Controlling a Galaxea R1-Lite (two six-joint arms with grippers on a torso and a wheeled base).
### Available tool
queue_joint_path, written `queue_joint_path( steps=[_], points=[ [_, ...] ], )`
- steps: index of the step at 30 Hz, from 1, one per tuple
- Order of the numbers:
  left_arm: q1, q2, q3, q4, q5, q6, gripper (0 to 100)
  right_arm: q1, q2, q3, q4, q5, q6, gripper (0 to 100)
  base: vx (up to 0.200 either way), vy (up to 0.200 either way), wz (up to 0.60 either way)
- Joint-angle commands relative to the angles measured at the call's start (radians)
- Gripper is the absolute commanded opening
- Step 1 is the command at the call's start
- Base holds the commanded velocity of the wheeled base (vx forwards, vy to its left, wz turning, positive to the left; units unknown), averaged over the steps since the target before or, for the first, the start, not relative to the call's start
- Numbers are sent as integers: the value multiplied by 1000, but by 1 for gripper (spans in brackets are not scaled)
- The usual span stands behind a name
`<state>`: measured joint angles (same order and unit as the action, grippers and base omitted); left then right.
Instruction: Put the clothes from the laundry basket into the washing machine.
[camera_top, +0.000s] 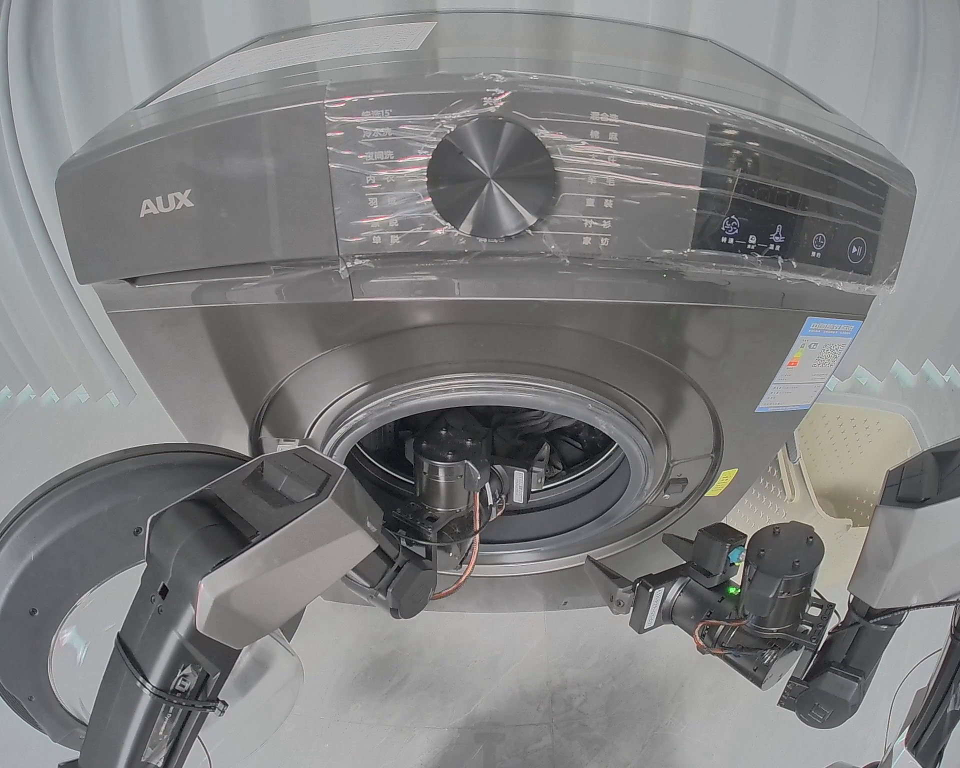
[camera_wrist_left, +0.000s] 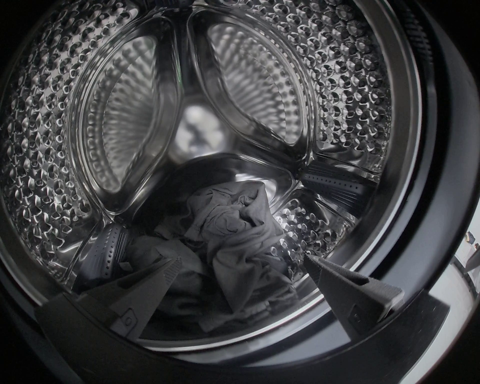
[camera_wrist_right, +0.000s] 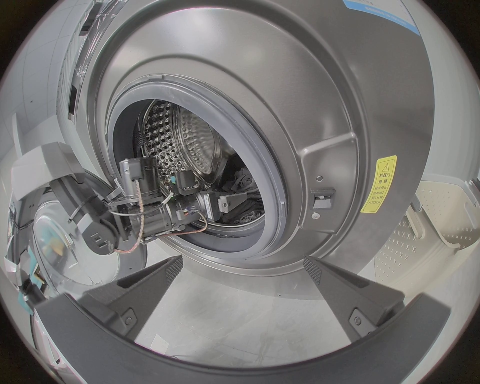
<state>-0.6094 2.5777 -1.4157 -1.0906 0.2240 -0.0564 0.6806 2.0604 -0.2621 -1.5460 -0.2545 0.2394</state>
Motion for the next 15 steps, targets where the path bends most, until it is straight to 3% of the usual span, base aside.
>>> queue_joint_path(
  steps=[1, 11, 15],
  points=[
    [-40, -96, 169, -68, 0, 1, 100, 0, -2, 0, 0, 0, 0, 100, 0, 0, 0],
    [-136, -232, 506, -216, 0, 3, 100, 0, -3, 7, -2, 0, 0, 100, 0, 0, 0],
    [-176, -337, 644, -264, 0, -10, 100, 0, -23, 24, -2, -2, -2, 100, 0, 0, 0]
  ],
)
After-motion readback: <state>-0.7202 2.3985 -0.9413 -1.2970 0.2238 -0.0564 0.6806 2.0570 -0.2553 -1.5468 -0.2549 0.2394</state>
